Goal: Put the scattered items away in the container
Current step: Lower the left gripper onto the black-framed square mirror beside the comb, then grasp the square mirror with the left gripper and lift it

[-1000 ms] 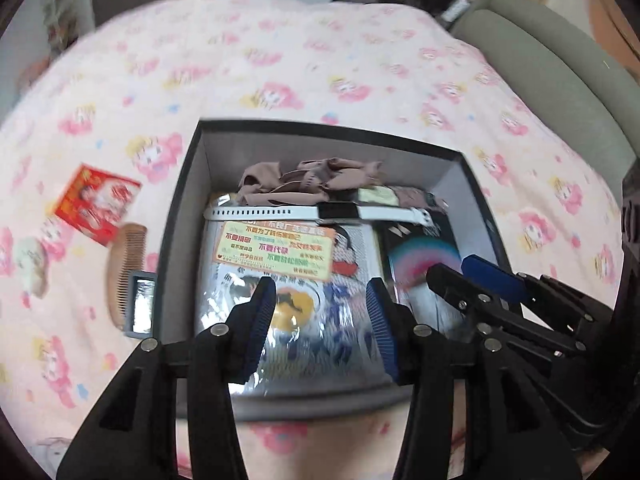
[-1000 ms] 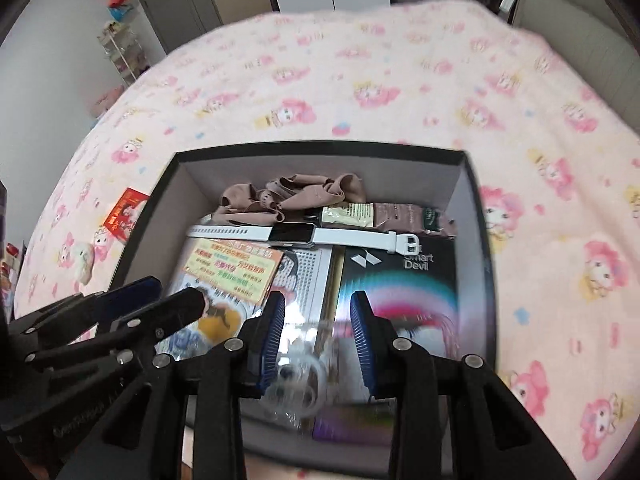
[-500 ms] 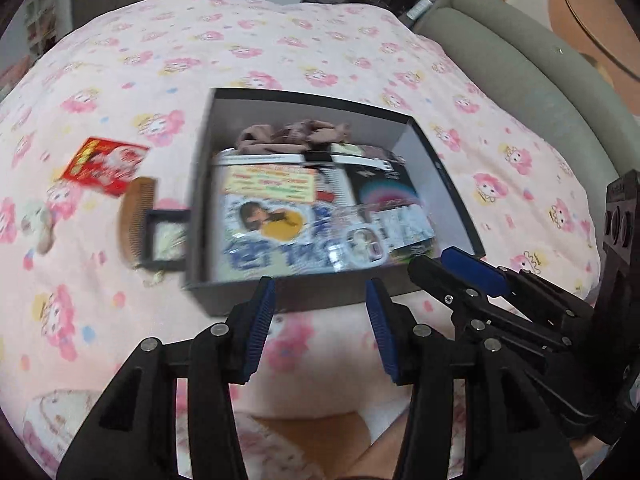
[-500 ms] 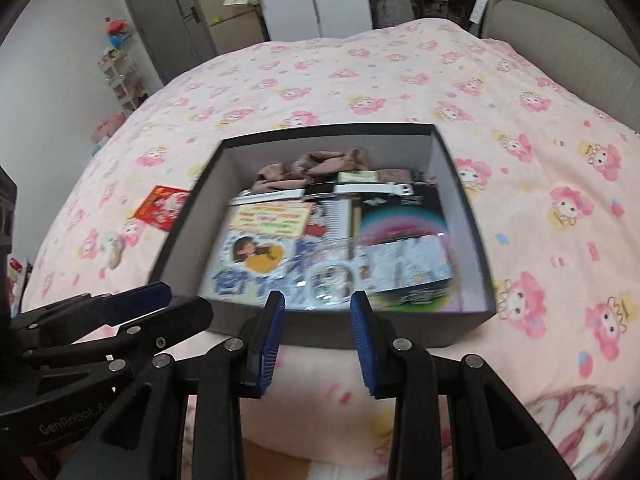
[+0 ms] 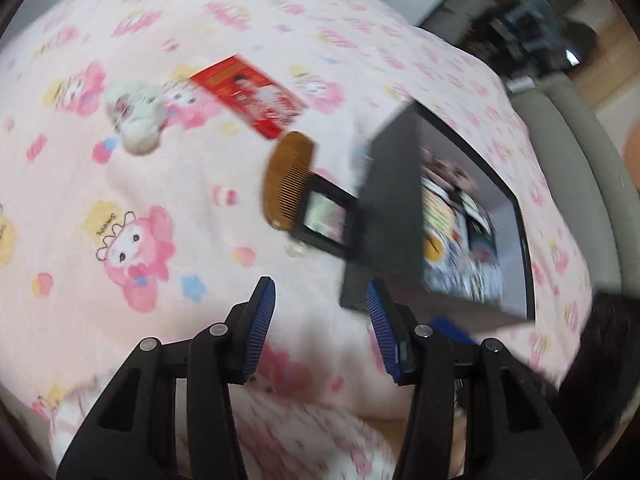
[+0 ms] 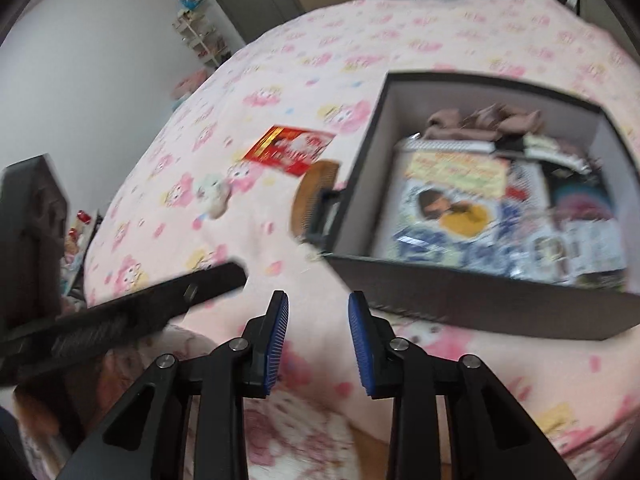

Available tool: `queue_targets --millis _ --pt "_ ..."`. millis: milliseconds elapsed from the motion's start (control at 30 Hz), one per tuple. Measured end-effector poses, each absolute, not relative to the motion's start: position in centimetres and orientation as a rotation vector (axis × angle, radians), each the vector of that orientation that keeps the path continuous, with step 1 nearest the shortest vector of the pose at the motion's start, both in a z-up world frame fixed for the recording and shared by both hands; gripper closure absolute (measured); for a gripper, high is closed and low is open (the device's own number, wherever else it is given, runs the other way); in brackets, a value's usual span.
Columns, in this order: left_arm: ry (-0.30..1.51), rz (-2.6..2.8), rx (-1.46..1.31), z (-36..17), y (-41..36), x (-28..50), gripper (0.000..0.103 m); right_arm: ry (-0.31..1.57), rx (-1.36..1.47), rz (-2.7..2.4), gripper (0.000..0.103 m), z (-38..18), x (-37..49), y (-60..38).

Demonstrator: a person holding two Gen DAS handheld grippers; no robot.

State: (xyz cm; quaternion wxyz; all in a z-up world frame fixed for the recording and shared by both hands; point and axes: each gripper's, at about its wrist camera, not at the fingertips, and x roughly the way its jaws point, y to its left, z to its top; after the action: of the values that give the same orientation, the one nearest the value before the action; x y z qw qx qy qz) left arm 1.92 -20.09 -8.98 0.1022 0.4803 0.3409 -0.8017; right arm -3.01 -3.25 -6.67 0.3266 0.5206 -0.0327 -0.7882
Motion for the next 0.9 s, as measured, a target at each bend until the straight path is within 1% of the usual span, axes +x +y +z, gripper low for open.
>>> queue_targets --millis 33,100,133,200,233,300,333,400,433,467,533,633,733,833,900 --pt "1.041 -2.353 1.423 -9.5 -20.9 1.2 0.054 -0.086 1.365 -2.056 0.076 -6.7 -3.1 -3.7" --pt "1.166 -2.291 1.43 -11.0 -22.6 -0.6 0.054 -0.086 1.339 -2.057 0.076 -6.2 -3.5 -4.5" --pt "1.176 -2.273 1.447 -11.9 -23.3 -1.8 0.054 -0.08 1.318 -2.077 0.076 -5.8 -4.0 -4.9" --pt "1.097 -2.196 1.513 -13.6 -23.9 -4.1 0.055 -0.052 1.313 -2.12 0.076 -5.5 -4.9 -5.4" --pt "1.097 -2.163 1.555 -14.9 -24.2 -5.1 0.056 -0.046 1.321 -2.131 0.076 -5.5 -5.4 -5.5" --pt "1.177 -2.096 1.629 -17.4 -24.7 -6.1 0.056 -0.065 1.34 -2.146 0.076 -5.8 -6.3 -5.3" --pt "1.228 -2.07 1.658 -18.5 -24.7 -6.4 0.06 -0.067 1.35 -2.154 0.076 -6.0 -6.7 -5.1" --pt "1.22 -2.064 1.693 -19.3 -24.3 -6.8 0.064 -0.071 1.375 -2.162 0.076 -6.7 -7.2 -4.7" --pt "1.162 -2.082 1.705 -19.1 -23.8 -7.1 0.07 -0.075 1.386 -2.162 0.076 -7.0 -7.4 -4.5" --pt "1.126 -2.101 1.707 -19.0 -23.4 -7.2 0.073 -0.083 1.401 -2.166 0.076 -7.5 -7.5 -4.3" --pt "1.049 -2.16 1.71 -18.1 -22.3 -7.2 0.09 -0.102 1.394 -2.164 0.076 -7.6 -7.7 -4.1" --pt "1.022 -2.212 1.661 -16.7 -21.9 -6.1 0.093 -0.108 1.385 -2.174 0.076 -7.3 -7.4 -3.8" --pt "1.072 -2.279 1.54 -14.1 -22.0 -3.5 0.093 -0.115 1.368 -2.167 0.076 -6.5 -6.8 -3.1" --pt "1.159 -2.351 1.444 -11.4 -21.4 0.0 0.093 -0.154 1.342 -2.152 0.076 -5.7 -5.9 -1.7" --pt "1.161 -2.409 1.405 -9.6 -20.4 1.9 0.093 -0.2 1.343 -2.107 0.076 -5.3 -5.2 -0.5"
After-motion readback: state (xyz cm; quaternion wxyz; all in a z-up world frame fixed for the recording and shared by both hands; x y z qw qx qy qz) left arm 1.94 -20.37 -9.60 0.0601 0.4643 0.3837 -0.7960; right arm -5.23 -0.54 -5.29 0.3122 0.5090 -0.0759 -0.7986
